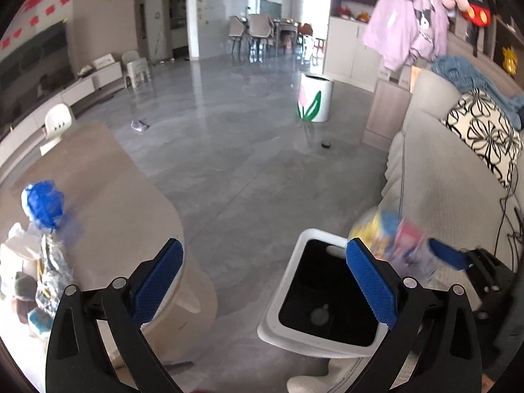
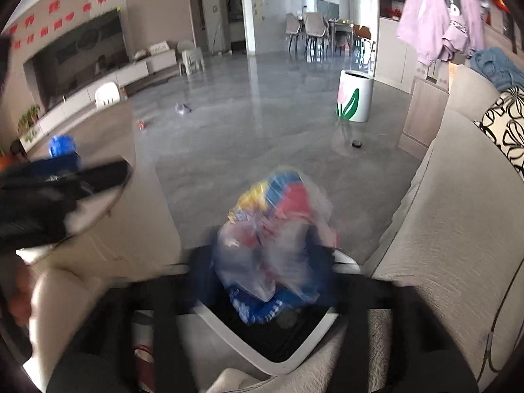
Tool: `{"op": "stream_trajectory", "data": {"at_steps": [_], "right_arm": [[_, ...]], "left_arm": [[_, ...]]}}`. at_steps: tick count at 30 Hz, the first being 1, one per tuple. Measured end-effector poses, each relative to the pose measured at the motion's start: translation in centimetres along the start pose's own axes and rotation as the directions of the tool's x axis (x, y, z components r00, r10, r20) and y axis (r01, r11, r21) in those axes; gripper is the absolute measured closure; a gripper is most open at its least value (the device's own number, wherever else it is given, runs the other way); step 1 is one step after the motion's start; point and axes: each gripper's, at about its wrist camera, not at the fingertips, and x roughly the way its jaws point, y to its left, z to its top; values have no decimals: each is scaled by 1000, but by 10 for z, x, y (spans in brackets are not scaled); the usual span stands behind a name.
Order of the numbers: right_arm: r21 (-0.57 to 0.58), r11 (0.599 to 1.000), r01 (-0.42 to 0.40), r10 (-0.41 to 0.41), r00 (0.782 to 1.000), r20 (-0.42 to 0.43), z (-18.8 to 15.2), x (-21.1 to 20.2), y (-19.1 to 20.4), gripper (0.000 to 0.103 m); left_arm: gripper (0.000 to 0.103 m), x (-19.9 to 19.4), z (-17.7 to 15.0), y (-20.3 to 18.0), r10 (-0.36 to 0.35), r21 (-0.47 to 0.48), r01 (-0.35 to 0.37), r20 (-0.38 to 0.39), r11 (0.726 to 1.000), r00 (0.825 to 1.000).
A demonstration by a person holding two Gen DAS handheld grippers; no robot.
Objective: Collect trash
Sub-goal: 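Open left gripper over the bin while right gripper drops the bag in, then bring both open grippers back to the table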
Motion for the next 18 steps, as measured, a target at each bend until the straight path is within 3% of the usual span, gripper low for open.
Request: {"op": "stream_trajectory", "data": {"at_steps": [4,9,18], "right_arm": [[1,1000,14,-14,1000,-6,5,1,1,4],[-14,1000,-15,16,997,74,25,-22,12,4],[-186,973,-133,174,959,223,76,-62,98,4]], "left_arm": [[5,-9,-1,11,35,-3,-35,19,999,999],[5,-28,-3,40,78,-51,-75,45,996,996],[5,-78,-16,120,230,-185,-209,96,960,969]]}}
